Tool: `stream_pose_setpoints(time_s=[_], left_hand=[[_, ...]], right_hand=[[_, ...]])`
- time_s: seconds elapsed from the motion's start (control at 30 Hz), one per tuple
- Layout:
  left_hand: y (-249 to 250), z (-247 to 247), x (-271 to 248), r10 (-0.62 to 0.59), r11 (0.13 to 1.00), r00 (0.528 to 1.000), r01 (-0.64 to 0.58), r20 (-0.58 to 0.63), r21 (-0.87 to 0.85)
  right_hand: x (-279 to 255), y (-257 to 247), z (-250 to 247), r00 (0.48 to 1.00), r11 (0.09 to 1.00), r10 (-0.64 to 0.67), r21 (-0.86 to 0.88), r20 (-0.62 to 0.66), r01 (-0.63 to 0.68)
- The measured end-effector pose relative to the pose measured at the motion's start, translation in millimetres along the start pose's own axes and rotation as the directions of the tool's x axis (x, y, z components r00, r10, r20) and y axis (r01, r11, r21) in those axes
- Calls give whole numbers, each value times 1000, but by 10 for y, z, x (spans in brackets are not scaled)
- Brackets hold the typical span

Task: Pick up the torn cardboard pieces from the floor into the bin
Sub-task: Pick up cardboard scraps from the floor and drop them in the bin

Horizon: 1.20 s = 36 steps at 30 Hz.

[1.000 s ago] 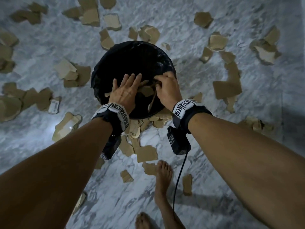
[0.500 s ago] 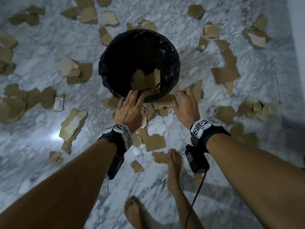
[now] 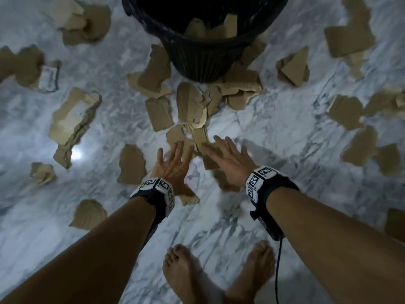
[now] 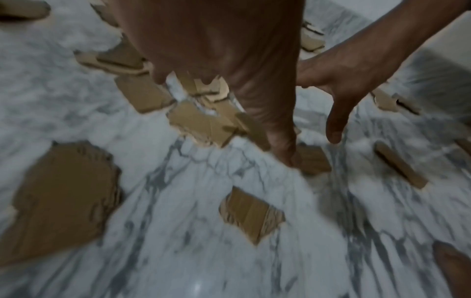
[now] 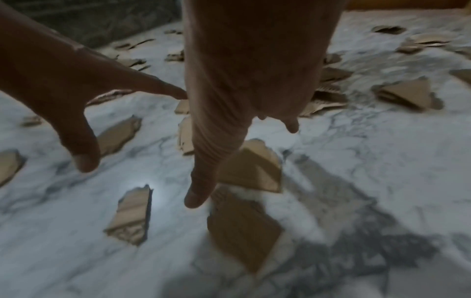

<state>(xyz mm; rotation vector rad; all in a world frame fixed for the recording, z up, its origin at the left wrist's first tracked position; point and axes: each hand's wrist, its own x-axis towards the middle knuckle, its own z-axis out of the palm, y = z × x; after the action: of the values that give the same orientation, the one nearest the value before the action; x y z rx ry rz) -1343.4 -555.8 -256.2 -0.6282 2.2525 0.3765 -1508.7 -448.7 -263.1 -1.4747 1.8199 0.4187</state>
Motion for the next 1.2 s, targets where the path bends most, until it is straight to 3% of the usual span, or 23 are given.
stream_pose_setpoints(time_s=[0.1,0.23,0.5,0.7,0.87,1.2], left_hand=[[30,438,204,-34,999,998,32,45,33],[-19,754,445,-72,997,997,72,4,17],[-421,260,1157,-187,978,962,163,-201,-130],[-688,-20,1366,-166,972,964,125,-206,-198],[-722,-8,1339,-157,970,918,74,-364,-233],[-397,149,1360,-101,992,900,56,-424,-117]], right_hand=[[325,6,281,999,987,-34,-155,-1,34],[704,118,383,997,977,-73,-205,-40,63],[1319,222,-344,977,961,-123,-268,-174,73],[1637,354,-605,988,980,-113,-174,-103,94],[1486,367,-585,968,969,-145,-225,-207,97],[1327,176,-187,940,995,30,95,-341,3]])
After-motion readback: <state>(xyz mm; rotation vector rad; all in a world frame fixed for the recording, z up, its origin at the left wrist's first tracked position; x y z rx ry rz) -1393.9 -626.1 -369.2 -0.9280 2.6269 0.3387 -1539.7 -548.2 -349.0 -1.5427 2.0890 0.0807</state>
